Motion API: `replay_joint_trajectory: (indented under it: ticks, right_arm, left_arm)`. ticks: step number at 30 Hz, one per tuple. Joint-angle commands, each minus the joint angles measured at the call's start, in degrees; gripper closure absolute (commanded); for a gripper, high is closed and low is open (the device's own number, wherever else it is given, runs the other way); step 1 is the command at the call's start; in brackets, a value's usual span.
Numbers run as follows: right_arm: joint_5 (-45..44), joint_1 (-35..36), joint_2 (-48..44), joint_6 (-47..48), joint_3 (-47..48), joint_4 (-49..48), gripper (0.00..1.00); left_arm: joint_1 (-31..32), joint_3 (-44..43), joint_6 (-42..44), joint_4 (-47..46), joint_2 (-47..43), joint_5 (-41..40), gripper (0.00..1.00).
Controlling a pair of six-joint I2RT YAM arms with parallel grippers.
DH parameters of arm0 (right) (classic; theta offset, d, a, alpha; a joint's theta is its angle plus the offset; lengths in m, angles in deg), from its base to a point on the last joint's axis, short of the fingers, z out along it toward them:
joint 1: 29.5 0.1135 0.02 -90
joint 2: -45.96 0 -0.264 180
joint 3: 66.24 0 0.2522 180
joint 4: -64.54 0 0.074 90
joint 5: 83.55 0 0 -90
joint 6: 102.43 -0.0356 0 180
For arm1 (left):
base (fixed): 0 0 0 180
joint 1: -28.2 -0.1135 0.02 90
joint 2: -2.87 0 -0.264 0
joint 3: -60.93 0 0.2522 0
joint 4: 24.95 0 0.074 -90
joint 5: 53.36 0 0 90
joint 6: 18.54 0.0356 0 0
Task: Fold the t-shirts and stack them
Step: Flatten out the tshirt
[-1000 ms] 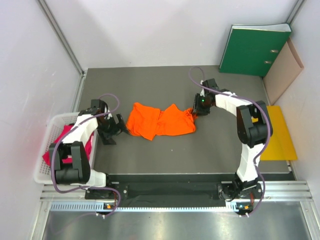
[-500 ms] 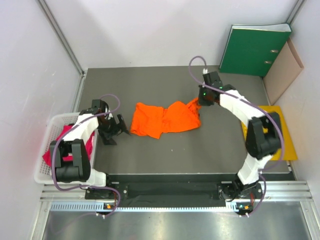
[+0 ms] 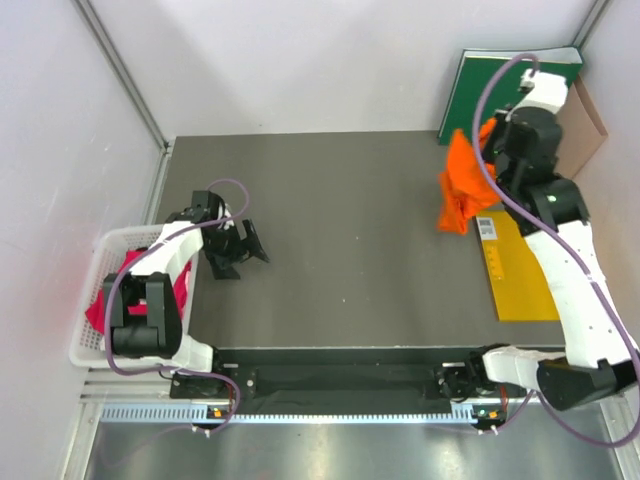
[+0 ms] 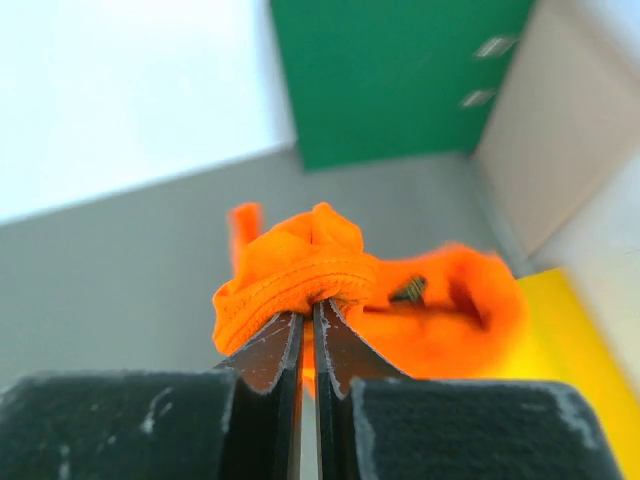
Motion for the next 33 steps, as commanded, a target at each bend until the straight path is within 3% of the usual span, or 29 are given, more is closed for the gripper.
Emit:
replay_joint_trajectory:
  ticks: [1, 8, 13, 17, 20, 24, 28, 33]
  right_arm:
    - [-7.79, -0.15, -3.28, 6.81, 6.84, -1.45, 1.0]
    - [1.32, 1.69, 4.17, 5.77, 17.82, 5.58, 1.0]
    - [2.49, 14.33, 13.39, 9.1, 24.5, 7.87, 1.0]
    - [4.15, 23.04, 23.15, 9.55, 41.33, 12.7, 1.0]
    - [5.91, 29.28, 28.87, 10.69, 48.84, 14.29, 1.0]
    - [8.19, 37.09, 30.03, 11.4, 49.83, 11.83, 1.0]
    - [7.07, 38.87, 26.35, 10.26, 48.96, 8.15, 1.0]
    - [-1.63, 37.21, 15.98, 11.39, 34.39, -0.2, 1.0]
  left_arm:
    - [1.24, -1.91, 1.04, -1.96, 0.75, 0.33, 0.01]
    - [1.42, -2.17, 1.04, -2.05, 0.66, -0.02, 0.01]
    - [1.42, -3.66, 1.31, -0.73, 0.04, -2.56, 0.01]
    - [1.42, -5.77, 1.22, 0.85, 0.22, -5.72, 0.01]
    - [1.33, -7.62, 0.69, 1.2, 0.04, -7.74, 0.01]
    - [1.24, -10.16, 0.25, 1.38, 1.09, -8.54, 0.01]
    - [1.24, -11.4, 0.16, 2.08, 2.68, -8.63, 0.01]
    - [1.24, -9.83, 0.08, 1.12, 3.03, -8.98, 0.01]
